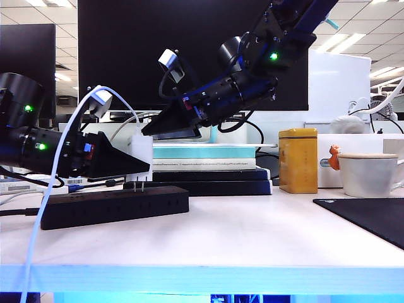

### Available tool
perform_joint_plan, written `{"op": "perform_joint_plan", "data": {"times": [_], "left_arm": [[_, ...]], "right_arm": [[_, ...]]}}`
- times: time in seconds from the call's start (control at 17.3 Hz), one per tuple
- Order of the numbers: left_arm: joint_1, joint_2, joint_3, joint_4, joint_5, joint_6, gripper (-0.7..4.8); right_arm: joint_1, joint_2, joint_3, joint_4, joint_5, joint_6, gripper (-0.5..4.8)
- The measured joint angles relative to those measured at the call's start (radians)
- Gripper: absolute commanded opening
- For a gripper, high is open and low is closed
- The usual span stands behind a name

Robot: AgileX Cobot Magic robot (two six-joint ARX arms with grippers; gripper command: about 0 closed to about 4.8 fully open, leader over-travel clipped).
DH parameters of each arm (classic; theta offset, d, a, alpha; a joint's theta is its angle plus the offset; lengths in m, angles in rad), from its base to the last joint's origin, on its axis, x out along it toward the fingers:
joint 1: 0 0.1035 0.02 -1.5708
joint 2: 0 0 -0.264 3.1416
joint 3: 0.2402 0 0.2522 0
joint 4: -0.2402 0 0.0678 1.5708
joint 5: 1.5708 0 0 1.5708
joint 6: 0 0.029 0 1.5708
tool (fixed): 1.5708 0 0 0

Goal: Plug the white charger into the left socket.

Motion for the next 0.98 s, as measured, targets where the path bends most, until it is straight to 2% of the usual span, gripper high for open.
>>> {"op": "perform_joint_plan", "data": {"times": [0.06,0.12,0.29,0.46,0.69,0.81,0.98], "left_arm": [[-0.001,0.000,0.000,-0.003,0.002,0.000,1.37],[-0.002,0.000,0.002,-0.011,0.004,0.000,1.37],[-0.003,0.000,0.002,-0.011,-0.017,0.001,1.37],[-0.007,0.000,0.002,-0.009,-0.101,0.024,1.37],[-0.007,0.000,0.002,-0.014,-0.106,0.045,1.37],[-0.007,-0.003,0.002,-0.034,-0.104,0.068,1.37],[-0.006,-0.004,0.002,-0.056,-0.102,0.090,1.37]], "right_arm": [[0.000,0.000,0.000,-0.006,0.000,0.000,2.26],[0.000,0.000,0.000,-0.018,0.000,0.000,2.20],[0.001,0.000,0.000,-0.025,0.000,0.000,2.20],[0.003,0.000,0.000,-0.020,0.001,-0.001,2.20],[0.006,0.000,0.000,-0.021,0.004,0.000,2.19],[0.029,0.000,0.000,-0.030,0.051,0.000,1.79],[0.065,-0.004,0.005,-0.035,0.122,-0.001,0.78]]}}
